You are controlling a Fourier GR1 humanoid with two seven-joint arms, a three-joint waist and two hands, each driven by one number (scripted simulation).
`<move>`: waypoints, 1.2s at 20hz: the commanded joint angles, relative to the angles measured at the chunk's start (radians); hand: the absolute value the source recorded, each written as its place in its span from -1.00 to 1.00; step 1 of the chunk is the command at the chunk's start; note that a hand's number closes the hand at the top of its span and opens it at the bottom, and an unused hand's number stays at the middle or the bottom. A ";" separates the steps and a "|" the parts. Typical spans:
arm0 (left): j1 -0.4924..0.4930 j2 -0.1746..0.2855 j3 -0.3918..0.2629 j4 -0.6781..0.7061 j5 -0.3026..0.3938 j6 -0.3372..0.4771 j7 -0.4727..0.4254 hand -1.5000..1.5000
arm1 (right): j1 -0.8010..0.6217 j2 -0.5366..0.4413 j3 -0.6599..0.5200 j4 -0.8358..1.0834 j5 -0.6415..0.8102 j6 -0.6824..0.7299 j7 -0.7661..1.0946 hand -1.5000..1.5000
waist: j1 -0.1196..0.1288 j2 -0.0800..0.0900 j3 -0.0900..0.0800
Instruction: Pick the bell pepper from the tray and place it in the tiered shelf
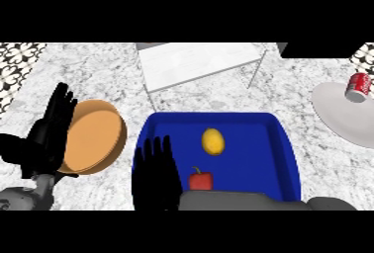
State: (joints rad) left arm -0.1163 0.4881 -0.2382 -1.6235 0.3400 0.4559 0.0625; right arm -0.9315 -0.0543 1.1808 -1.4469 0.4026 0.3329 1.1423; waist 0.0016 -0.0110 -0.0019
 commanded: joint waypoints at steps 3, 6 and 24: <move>0.049 -0.023 0.003 0.018 -0.009 -0.009 -0.059 0.00 | -0.007 0.012 0.020 0.065 0.023 0.151 0.233 -1.00 | -0.010 0.001 -0.001; 0.005 0.017 0.038 -0.023 0.003 -0.009 0.028 0.00 | 0.042 -0.003 0.015 0.011 0.060 0.127 0.245 -1.00 | -0.014 0.001 0.002; 0.053 -0.049 0.064 0.030 -0.038 -0.089 -0.066 0.00 | 0.273 -0.046 -0.031 0.019 0.298 0.132 0.080 -1.00 | -0.006 0.010 0.001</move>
State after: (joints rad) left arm -0.0722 0.4455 -0.2048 -1.6507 0.2892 0.4267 0.0595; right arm -0.7104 -0.1286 1.1463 -1.4156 0.6448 0.4265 1.0843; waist -0.0029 -0.0032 -0.0002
